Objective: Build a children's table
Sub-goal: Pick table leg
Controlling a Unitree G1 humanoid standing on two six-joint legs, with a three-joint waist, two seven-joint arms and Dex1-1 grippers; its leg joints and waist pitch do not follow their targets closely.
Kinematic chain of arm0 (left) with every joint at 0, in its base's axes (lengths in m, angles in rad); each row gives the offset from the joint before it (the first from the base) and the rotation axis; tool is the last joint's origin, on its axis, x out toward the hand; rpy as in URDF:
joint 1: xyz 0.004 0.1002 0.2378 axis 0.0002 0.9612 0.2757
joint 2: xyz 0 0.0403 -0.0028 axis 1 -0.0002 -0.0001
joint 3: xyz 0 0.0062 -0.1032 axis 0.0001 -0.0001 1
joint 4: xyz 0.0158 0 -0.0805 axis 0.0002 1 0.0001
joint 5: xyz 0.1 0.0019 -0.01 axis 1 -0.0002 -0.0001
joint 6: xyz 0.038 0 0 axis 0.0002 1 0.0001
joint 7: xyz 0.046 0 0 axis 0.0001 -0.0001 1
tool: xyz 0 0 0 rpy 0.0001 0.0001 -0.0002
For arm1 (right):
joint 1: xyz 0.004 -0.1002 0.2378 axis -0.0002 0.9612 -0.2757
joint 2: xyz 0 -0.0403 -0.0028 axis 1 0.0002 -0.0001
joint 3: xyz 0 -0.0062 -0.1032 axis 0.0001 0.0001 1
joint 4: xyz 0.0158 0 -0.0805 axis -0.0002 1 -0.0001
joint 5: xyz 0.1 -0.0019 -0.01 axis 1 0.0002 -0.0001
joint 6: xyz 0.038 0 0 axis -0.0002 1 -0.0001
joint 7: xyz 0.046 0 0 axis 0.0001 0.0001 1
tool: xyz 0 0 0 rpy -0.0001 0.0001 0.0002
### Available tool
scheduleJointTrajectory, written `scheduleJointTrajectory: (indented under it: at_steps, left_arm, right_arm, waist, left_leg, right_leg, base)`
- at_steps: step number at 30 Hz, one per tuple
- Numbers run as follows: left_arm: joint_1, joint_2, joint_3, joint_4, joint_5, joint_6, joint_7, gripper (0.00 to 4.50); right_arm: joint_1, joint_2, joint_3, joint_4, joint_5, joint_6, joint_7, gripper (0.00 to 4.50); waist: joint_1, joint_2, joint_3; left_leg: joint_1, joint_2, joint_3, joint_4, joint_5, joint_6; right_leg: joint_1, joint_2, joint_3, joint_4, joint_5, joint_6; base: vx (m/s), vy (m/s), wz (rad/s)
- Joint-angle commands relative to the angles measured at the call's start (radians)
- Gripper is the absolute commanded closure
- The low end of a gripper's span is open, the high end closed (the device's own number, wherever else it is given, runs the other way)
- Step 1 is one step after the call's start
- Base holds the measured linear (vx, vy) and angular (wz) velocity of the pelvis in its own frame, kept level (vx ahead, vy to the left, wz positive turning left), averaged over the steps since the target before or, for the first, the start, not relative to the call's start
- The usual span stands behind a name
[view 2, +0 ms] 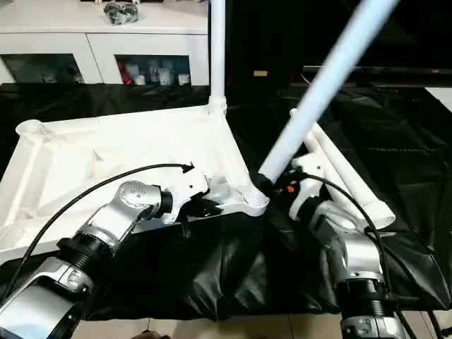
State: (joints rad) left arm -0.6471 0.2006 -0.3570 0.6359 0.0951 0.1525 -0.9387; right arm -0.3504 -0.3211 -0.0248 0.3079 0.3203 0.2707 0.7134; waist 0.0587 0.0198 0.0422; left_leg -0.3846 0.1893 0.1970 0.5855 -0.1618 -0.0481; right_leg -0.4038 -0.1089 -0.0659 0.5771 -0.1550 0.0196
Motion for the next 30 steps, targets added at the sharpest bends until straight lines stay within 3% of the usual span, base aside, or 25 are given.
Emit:
scheduleJointTrajectory:
  at_steps: [1,9,17,20,21,22,26,30]
  left_arm:
    - [-0.002,0.011,0.007,-0.006,0.002,-0.028,0.018,4.50]
    - [0.006,0.027,-0.018,-0.032,0.014,-0.031,-0.024,4.50]
    - [-0.011,0.037,-0.021,-0.016,-0.011,-0.106,-0.099,4.50]
    - [-0.008,0.050,-0.023,-0.031,-0.042,-0.139,-0.183,4.50]
    - [-0.007,0.057,-0.024,-0.037,-0.055,-0.152,-0.223,4.50]
    - [-0.008,0.066,-0.026,-0.045,-0.070,-0.154,-0.270,4.50]
    - [-0.024,0.082,-0.024,-0.045,-0.078,-0.147,-0.309,4.50]
    - [-0.047,0.086,-0.014,-0.025,-0.062,-0.142,-0.287,4.50]
  right_arm:
    - [0.013,-0.017,0.071,0.058,-0.059,0.047,0.027,2.62]
    - [-0.049,-0.067,0.169,0.136,-0.121,0.057,0.150,2.62]
    - [-0.044,-0.090,0.192,0.172,-0.120,-0.011,0.252,2.62]
    - [-0.030,-0.100,0.197,0.157,-0.102,-0.029,0.320,2.62]
    - [-0.024,-0.107,0.203,0.149,-0.098,-0.032,0.348,2.62]
    - [-0.016,-0.119,0.217,0.140,-0.100,-0.043,0.381,2.62]
    - [-0.003,-0.130,0.232,0.138,-0.108,-0.073,0.420,2.62]
    - [0.004,-0.130,0.237,0.139,-0.115,-0.084,0.434,2.62]
  waist:
    - [-0.002,-0.024,-0.053]
    - [-0.004,-0.035,-0.054]
    - [-0.002,-0.039,-0.056]
    - [-0.001,-0.035,-0.057]
    - [0.002,-0.028,-0.057]
    - [0.001,-0.030,-0.057]
    - [0.002,-0.018,-0.059]
    - [0.004,-0.018,-0.059]
  left_leg:
    - [0.021,0.032,-0.024,-0.080,-0.396,0.013]
    - [0.020,0.036,-0.024,-0.081,-0.394,0.013]
    - [0.023,0.036,-0.025,-0.083,-0.422,0.010]
    - [0.022,0.038,-0.024,-0.084,-0.423,0.013]
    - [0.023,0.039,-0.026,-0.086,-0.420,0.013]
    - [0.022,0.039,-0.025,-0.087,-0.421,0.014]
    - [0.023,0.043,-0.024,-0.090,-0.434,0.001]
    - [0.024,0.042,-0.023,-0.090,-0.437,0.000]
  right_leg:
    - [0.024,-0.041,0.024,-0.094,-0.550,-0.119]
    - [0.023,-0.041,0.027,-0.090,-0.519,-0.128]
    - [0.023,-0.042,0.026,-0.095,-0.512,-0.132]
    - [0.025,-0.042,0.027,-0.093,-0.496,-0.139]
    - [0.026,-0.042,0.027,-0.091,-0.478,-0.147]
    - [0.027,-0.040,0.027,-0.090,-0.468,-0.151]
    - [0.029,-0.038,0.029,-0.079,-0.382,-0.195]
    - [0.033,-0.038,0.029,-0.075,-0.356,-0.215]
  base:
    - [0.000,0.000,0.00]
    - [0.000,0.000,0.00]
    - [0.000,0.000,0.00]
    - [0.000,0.000,0.00]
    - [0.000,0.000,0.00]
    - [0.000,0.000,0.00]
    - [0.000,0.000,0.00]
    - [0.000,0.000,0.00]
